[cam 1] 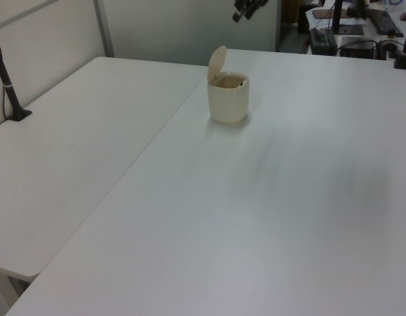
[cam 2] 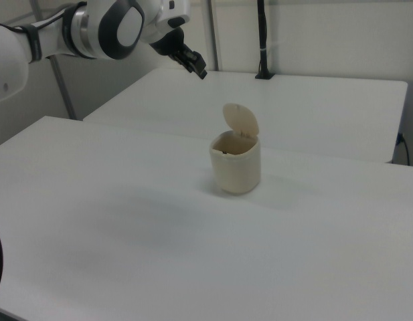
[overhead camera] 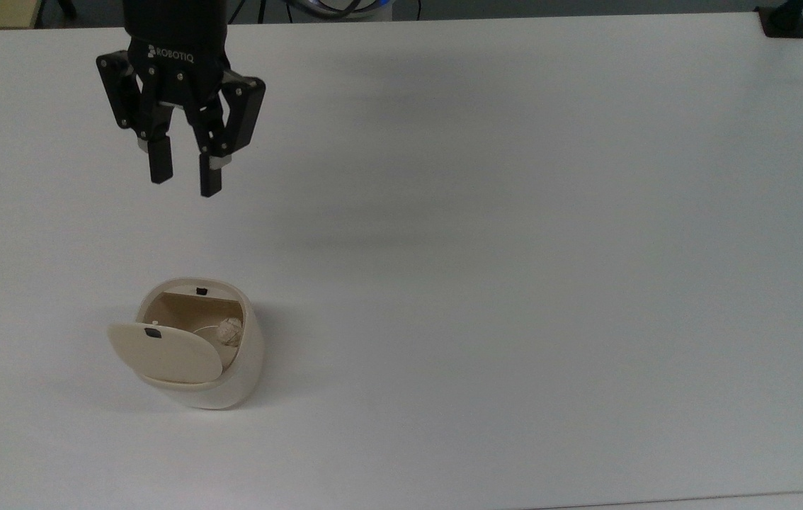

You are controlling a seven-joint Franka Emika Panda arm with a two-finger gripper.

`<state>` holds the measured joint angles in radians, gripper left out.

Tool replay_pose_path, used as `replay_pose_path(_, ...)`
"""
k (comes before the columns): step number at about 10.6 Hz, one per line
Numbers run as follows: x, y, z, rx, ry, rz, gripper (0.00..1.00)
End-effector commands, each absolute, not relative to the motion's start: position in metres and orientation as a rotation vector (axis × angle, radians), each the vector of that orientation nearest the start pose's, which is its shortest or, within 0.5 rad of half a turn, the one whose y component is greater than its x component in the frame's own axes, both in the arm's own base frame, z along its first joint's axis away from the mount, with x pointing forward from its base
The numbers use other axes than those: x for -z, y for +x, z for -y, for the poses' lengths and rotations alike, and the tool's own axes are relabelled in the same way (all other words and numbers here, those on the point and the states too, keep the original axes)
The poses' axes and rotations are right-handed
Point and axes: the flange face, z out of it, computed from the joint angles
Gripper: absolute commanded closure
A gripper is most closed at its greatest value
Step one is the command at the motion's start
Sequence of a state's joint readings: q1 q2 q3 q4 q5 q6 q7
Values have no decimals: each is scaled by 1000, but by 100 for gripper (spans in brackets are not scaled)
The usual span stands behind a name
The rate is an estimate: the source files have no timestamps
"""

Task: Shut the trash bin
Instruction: 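Lower the gripper toward the raised lid of the cream bin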

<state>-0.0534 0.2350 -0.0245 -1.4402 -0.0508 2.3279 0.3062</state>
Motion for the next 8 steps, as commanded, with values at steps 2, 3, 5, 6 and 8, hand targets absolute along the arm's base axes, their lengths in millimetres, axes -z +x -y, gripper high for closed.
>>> replay_pose_path(2,-616,732,51,1259,-2737,-790,100)
replay_pose_path(3,-606,743,56,1313,-2674,-889,100)
replay_pose_path(5,-581,756,57,1372,-2675,-974,100)
replay_pose_path(6,-568,761,59,1373,-2692,-967,100)
replay_pose_path(8,-555,761,58,1358,-2733,-954,100)
